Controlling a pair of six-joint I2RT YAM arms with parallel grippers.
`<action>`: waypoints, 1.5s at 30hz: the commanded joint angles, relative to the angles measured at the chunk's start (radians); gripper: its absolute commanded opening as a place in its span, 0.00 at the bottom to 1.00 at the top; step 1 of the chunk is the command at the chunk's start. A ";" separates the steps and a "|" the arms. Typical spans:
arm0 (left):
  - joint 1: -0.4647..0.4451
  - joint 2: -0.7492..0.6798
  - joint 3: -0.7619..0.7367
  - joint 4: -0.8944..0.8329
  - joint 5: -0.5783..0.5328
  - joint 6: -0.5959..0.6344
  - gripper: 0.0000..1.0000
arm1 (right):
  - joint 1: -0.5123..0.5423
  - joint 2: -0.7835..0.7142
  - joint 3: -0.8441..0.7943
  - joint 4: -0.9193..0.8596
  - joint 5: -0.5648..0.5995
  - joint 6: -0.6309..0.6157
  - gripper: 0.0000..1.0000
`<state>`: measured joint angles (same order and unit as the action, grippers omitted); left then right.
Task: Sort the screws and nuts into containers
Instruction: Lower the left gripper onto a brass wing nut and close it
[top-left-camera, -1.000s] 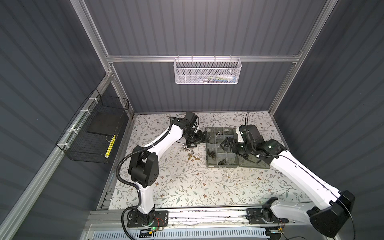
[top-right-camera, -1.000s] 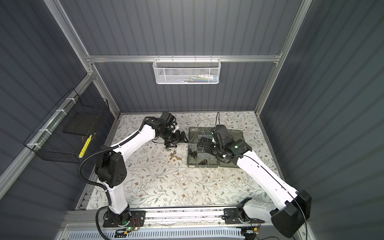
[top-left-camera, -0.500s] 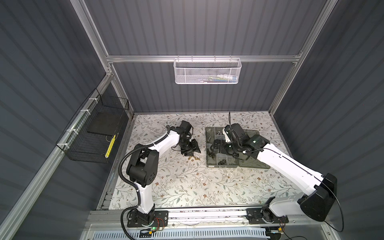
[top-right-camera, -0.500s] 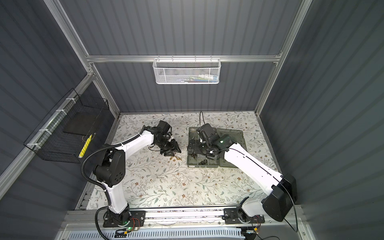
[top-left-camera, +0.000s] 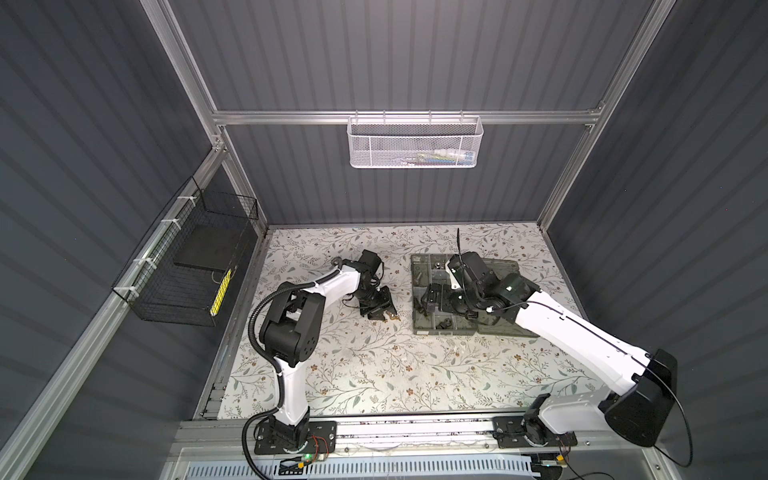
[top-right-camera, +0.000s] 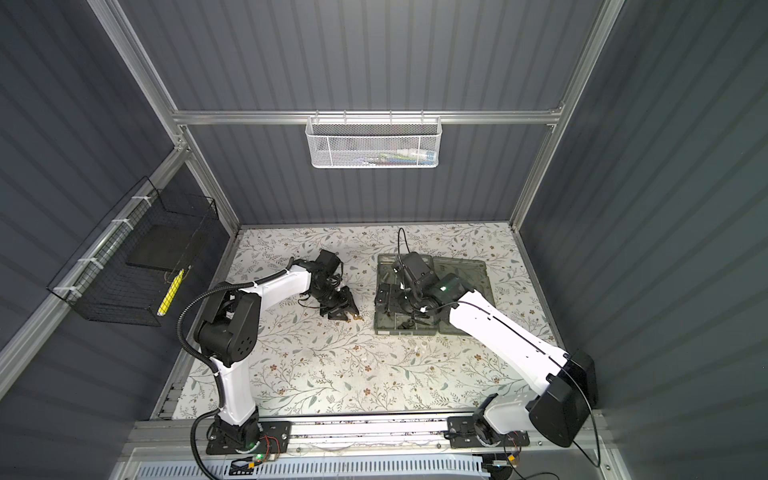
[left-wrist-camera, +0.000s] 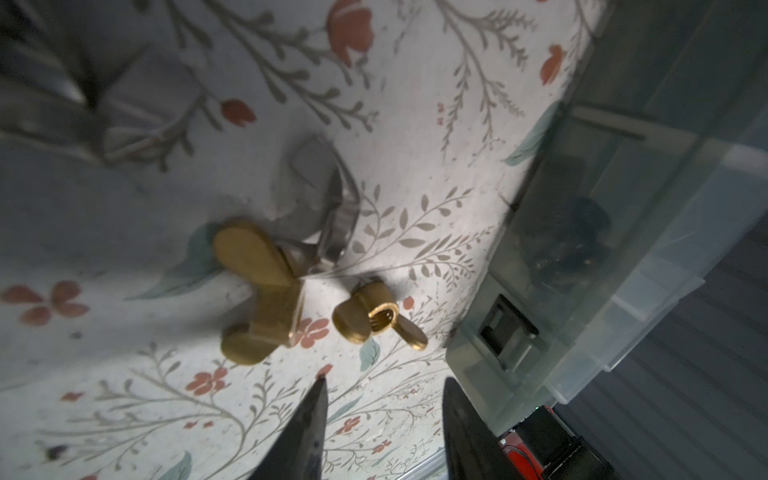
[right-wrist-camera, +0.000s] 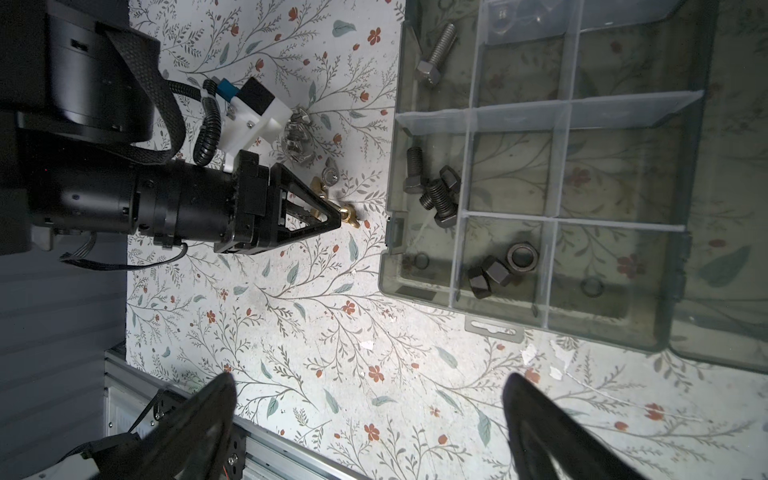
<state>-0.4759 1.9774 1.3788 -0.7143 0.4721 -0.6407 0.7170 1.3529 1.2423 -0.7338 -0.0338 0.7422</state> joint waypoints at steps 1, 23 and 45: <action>0.007 0.032 -0.016 0.007 -0.002 -0.011 0.43 | 0.002 -0.025 -0.018 -0.019 0.019 0.013 0.99; 0.028 0.099 0.014 0.066 -0.055 -0.055 0.32 | 0.002 -0.044 -0.037 -0.022 0.020 0.013 0.99; 0.037 0.133 0.064 0.027 -0.085 -0.005 0.13 | 0.002 -0.027 -0.026 -0.013 0.020 0.009 0.99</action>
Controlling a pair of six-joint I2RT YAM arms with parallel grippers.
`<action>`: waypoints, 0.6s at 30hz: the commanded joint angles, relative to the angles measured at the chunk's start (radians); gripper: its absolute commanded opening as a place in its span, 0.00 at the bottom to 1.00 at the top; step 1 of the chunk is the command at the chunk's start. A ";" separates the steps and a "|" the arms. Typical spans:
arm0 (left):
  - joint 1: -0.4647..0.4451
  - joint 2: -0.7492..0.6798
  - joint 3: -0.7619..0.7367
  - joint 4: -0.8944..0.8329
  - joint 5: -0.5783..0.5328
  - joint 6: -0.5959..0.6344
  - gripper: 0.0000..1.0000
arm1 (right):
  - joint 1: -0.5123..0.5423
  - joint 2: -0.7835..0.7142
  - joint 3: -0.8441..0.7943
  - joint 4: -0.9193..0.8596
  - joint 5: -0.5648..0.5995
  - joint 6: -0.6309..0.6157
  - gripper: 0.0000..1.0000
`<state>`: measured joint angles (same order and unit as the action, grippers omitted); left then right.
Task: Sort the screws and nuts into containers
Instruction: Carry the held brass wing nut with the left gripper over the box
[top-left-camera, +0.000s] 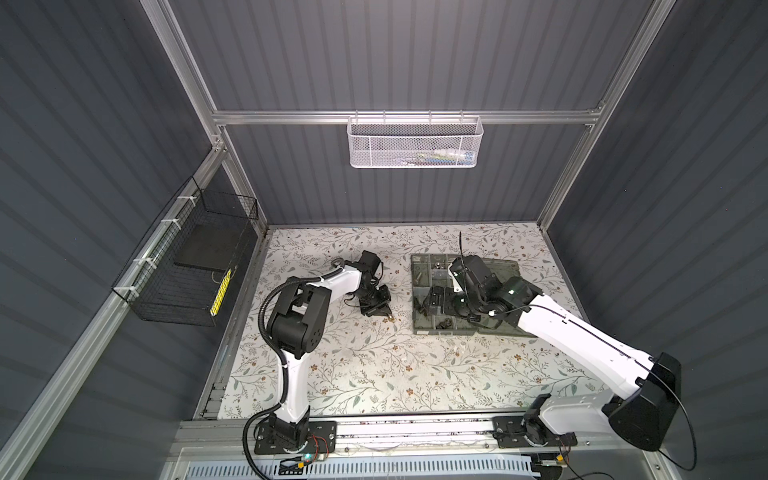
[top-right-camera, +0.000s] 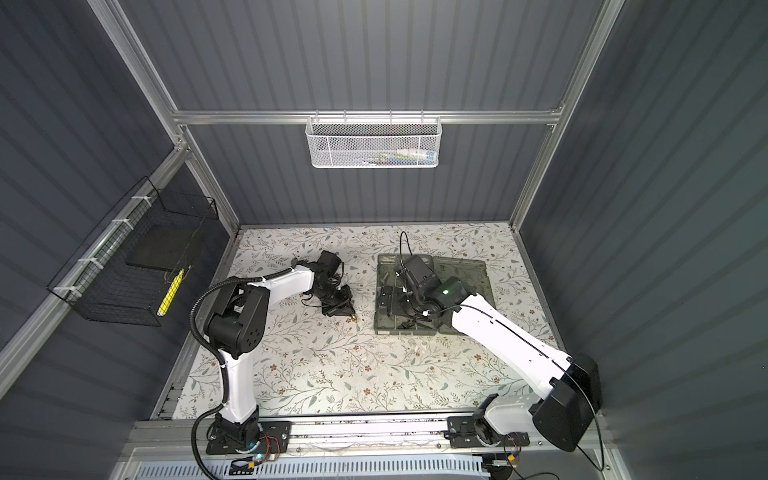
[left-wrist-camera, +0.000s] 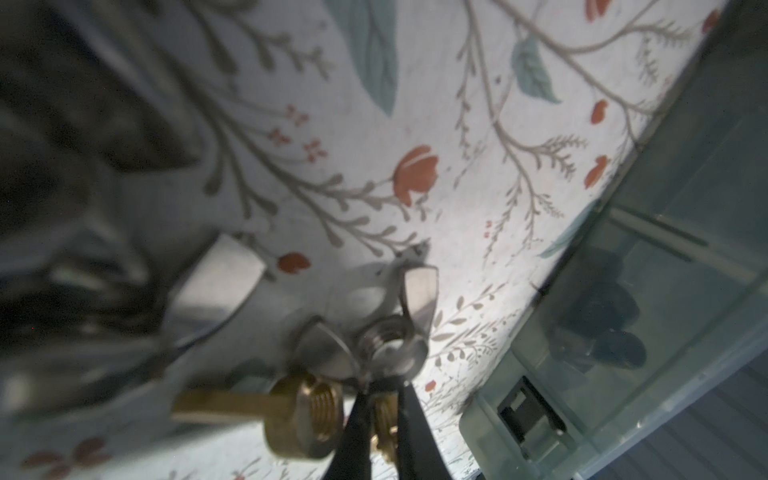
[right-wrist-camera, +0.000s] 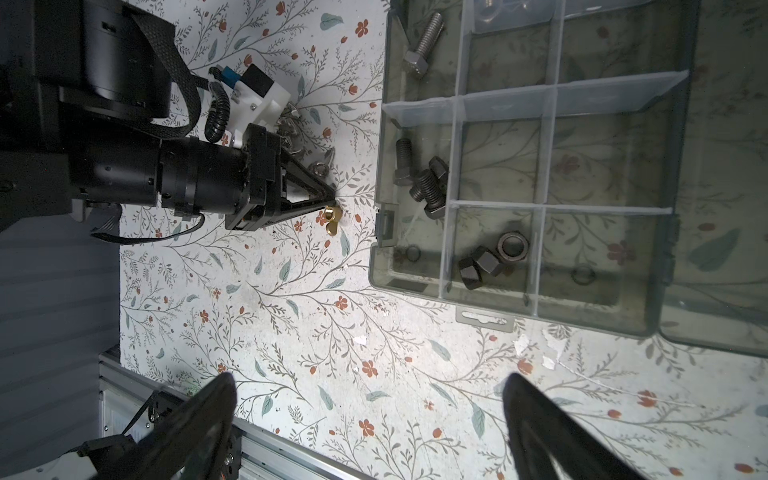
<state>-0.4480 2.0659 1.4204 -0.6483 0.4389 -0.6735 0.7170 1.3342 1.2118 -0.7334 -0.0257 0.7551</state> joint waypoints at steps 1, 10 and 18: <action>0.008 0.045 0.026 -0.042 -0.053 0.032 0.11 | 0.002 -0.010 0.000 -0.013 0.012 -0.002 0.99; 0.008 0.006 0.056 -0.053 -0.042 0.046 0.00 | 0.002 -0.017 0.007 -0.013 0.017 0.006 0.99; -0.001 -0.036 0.122 -0.025 0.020 -0.011 0.00 | -0.013 -0.046 -0.002 0.004 0.009 0.045 0.99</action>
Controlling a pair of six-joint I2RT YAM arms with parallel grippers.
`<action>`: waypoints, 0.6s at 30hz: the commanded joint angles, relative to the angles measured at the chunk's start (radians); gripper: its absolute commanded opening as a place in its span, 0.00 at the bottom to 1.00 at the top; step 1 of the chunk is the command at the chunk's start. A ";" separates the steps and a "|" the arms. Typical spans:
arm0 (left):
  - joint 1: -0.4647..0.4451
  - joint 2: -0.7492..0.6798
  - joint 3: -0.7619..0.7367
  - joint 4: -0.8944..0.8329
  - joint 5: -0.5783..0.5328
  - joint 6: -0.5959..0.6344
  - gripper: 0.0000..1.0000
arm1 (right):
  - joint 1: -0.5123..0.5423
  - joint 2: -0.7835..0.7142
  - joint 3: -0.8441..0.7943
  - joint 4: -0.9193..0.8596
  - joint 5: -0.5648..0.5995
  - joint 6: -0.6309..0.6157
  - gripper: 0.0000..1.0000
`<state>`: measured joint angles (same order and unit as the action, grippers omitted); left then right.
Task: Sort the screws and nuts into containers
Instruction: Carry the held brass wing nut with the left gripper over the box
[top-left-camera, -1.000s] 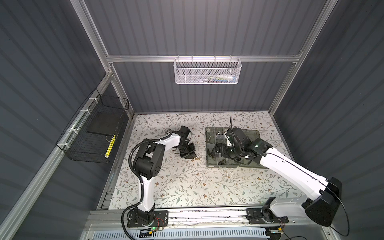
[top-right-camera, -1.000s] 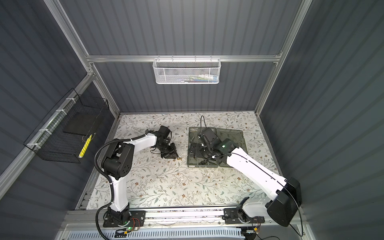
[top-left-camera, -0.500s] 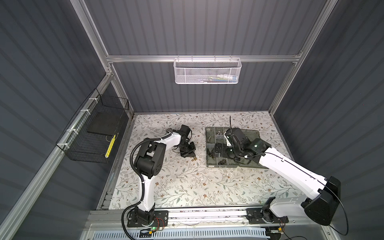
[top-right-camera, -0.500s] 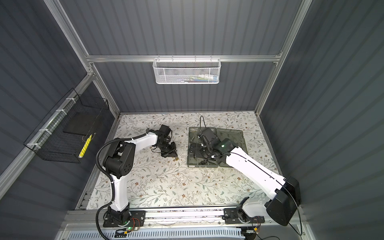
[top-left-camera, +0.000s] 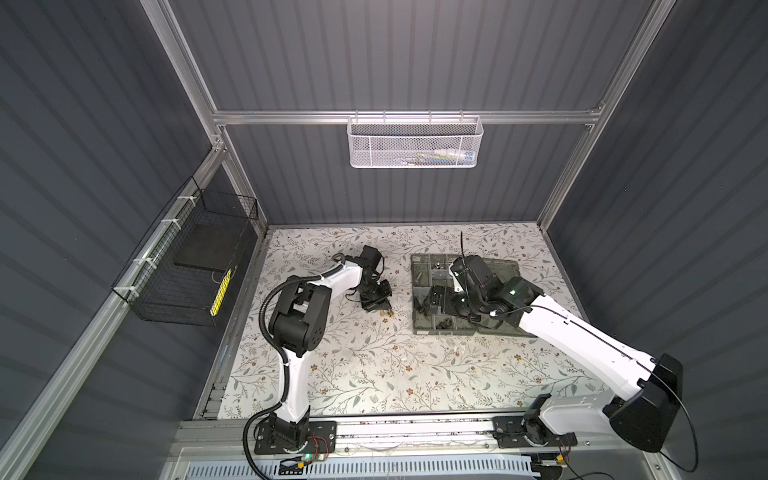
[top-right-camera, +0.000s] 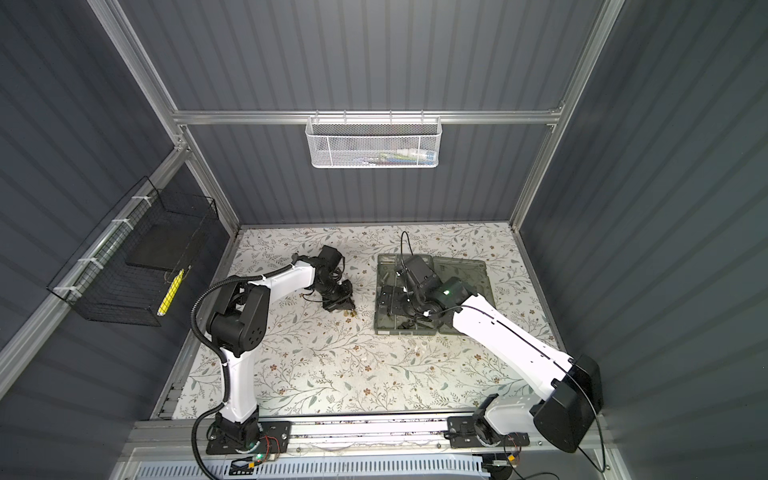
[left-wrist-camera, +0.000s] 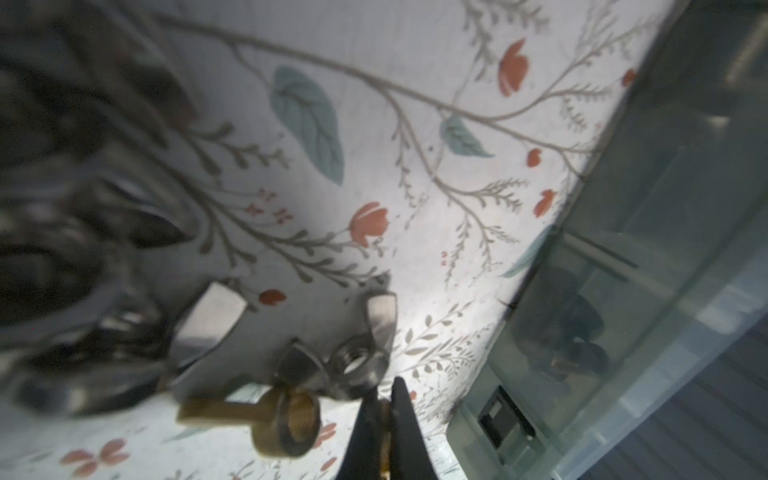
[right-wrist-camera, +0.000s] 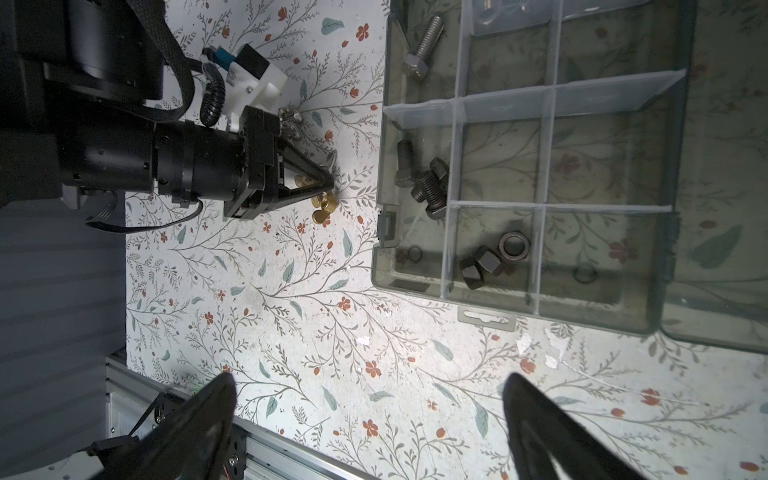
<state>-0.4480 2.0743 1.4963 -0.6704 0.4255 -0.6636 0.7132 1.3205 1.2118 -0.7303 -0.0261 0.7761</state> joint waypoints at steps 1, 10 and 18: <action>-0.006 -0.048 0.062 -0.002 0.038 -0.028 0.00 | -0.015 -0.041 -0.006 0.002 0.008 0.030 0.99; -0.086 -0.026 0.214 0.071 0.070 -0.129 0.00 | -0.106 -0.133 -0.066 0.013 -0.035 0.070 0.99; -0.184 0.072 0.356 0.163 0.062 -0.204 0.00 | -0.178 -0.196 -0.087 -0.040 -0.044 0.055 0.99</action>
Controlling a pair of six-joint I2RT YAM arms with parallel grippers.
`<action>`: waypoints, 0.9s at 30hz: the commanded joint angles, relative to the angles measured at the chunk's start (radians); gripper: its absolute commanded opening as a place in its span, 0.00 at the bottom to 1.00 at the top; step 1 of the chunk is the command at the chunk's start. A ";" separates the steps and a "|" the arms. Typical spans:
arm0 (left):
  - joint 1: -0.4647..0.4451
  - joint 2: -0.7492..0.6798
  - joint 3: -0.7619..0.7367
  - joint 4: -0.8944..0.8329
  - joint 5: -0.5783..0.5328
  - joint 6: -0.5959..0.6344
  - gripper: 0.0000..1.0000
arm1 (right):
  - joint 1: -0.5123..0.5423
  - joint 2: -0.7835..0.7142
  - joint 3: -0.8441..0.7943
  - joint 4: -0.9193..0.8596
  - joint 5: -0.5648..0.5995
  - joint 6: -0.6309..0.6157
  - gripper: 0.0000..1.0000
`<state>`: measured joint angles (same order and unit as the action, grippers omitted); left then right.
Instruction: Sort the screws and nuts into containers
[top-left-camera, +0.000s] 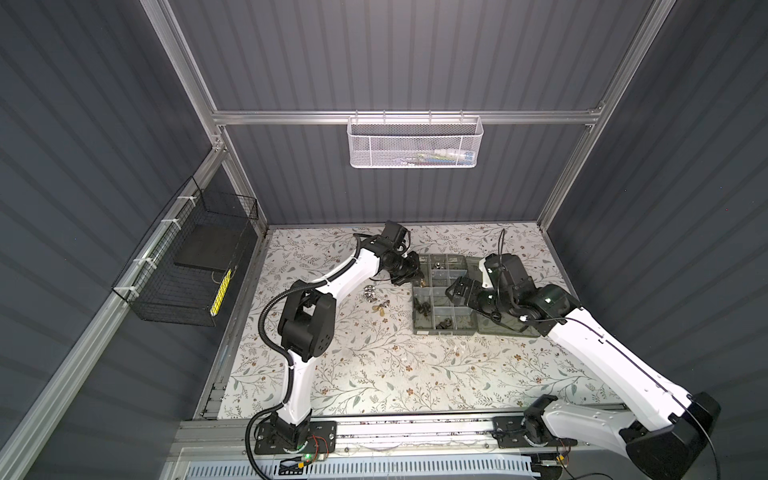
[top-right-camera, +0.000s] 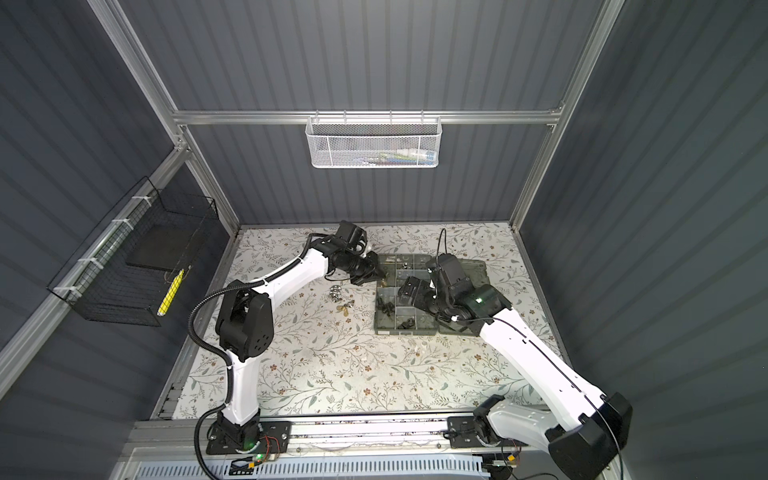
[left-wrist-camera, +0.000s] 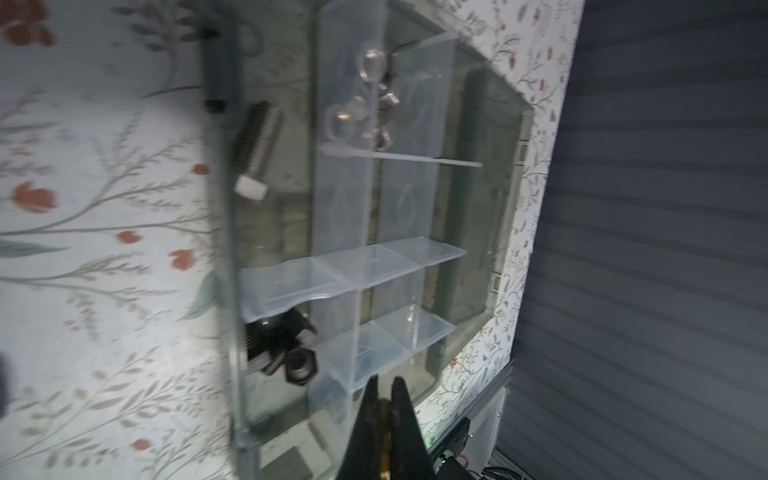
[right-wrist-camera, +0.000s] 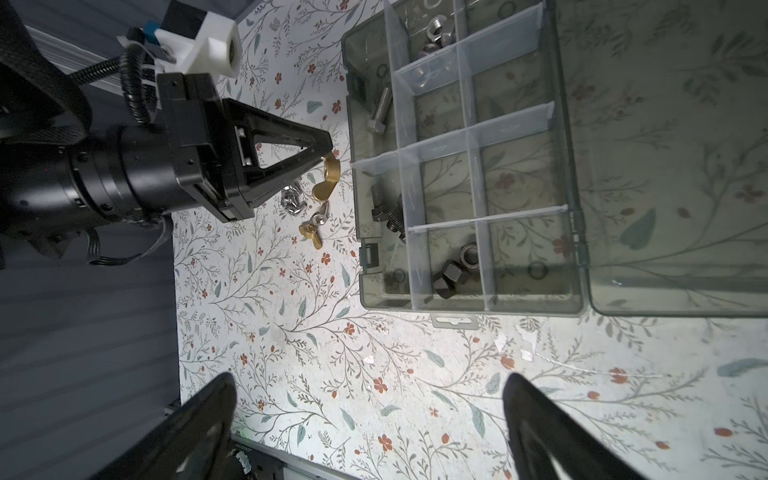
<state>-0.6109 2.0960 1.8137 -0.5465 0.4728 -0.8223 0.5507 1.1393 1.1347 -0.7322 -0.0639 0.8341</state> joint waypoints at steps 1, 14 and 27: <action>-0.030 0.067 0.057 0.042 0.013 -0.050 0.00 | -0.025 -0.048 -0.014 -0.042 -0.009 -0.006 0.99; -0.094 0.219 0.131 0.096 0.011 -0.081 0.00 | -0.112 -0.075 -0.035 -0.072 -0.070 -0.048 0.99; -0.102 0.223 0.126 0.040 -0.001 -0.063 0.22 | -0.168 -0.029 0.002 -0.072 -0.121 -0.102 0.99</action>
<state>-0.7074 2.3173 1.9034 -0.4675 0.4721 -0.8932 0.3923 1.0962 1.1072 -0.7868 -0.1673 0.7643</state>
